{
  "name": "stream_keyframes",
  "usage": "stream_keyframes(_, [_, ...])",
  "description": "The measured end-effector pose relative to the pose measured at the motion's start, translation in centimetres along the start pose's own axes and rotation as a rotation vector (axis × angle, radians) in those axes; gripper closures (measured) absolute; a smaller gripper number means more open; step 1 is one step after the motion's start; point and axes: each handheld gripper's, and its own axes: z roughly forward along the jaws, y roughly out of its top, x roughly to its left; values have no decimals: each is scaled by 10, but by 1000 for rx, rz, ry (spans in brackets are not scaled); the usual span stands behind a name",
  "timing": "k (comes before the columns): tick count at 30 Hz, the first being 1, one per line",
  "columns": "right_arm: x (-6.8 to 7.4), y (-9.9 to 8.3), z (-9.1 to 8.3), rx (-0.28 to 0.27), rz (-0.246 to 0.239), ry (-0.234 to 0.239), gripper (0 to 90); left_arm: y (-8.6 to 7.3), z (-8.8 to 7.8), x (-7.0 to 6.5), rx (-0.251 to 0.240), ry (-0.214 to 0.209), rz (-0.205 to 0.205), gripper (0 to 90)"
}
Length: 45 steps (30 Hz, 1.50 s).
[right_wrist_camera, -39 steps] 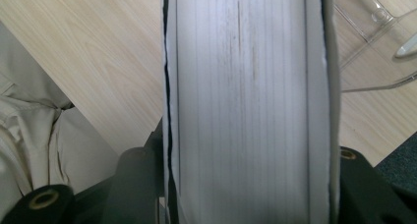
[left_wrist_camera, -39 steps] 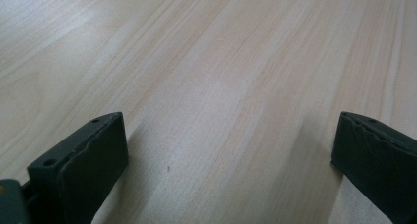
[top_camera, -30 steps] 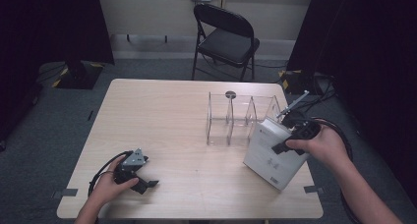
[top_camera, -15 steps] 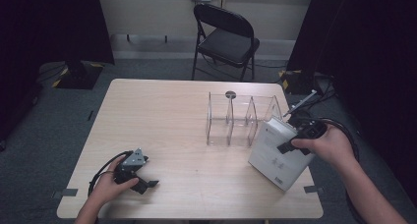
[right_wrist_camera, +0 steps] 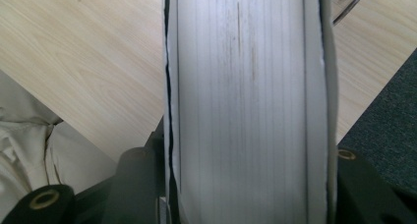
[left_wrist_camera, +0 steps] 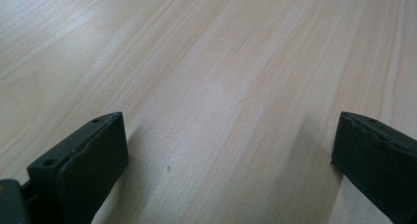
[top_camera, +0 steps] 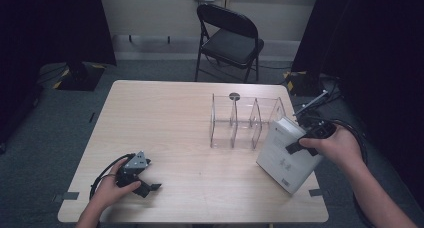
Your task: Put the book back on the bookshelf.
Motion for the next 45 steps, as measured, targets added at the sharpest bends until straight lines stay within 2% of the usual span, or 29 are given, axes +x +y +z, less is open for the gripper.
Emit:
stream_keyframes(2, [-3,0,1,-11,14,-14,520,0,0,0,0,0,0,0])
stream_keyframes(3, [-3,1,0,-9,17,-3,520,0,0,0,0,0,0,0])
stream_keyframes(12, [-7,4,2,-6,55,-9,520,0,0,0,3,-6,1,0])
stream_keyframes(17, [-10,6,3,3,70,-28,520,0,0,0,2,-6,1,0])
stream_keyframes(18, [-11,6,4,0,70,-43,520,0,0,0,-3,-6,0,0])
stream_keyframes(19, [-12,7,4,9,92,-46,521,0,0,0,4,-6,1,0])
stream_keyframes(24, [-15,10,4,4,124,-42,520,0,0,0,-3,-6,0,0])
stream_keyframes(25, [-14,11,4,6,145,-43,520,0,0,0,3,-7,2,0])
stream_keyframes(28, [-16,13,4,2,143,-40,521,0,0,0,-3,-6,0,0])
stream_keyframes(36, [-17,20,7,24,175,-58,521,0,-1,1,7,-8,4,0])
stream_keyframes(45, [-17,26,7,9,189,-69,522,0,-1,1,8,-8,5,0])
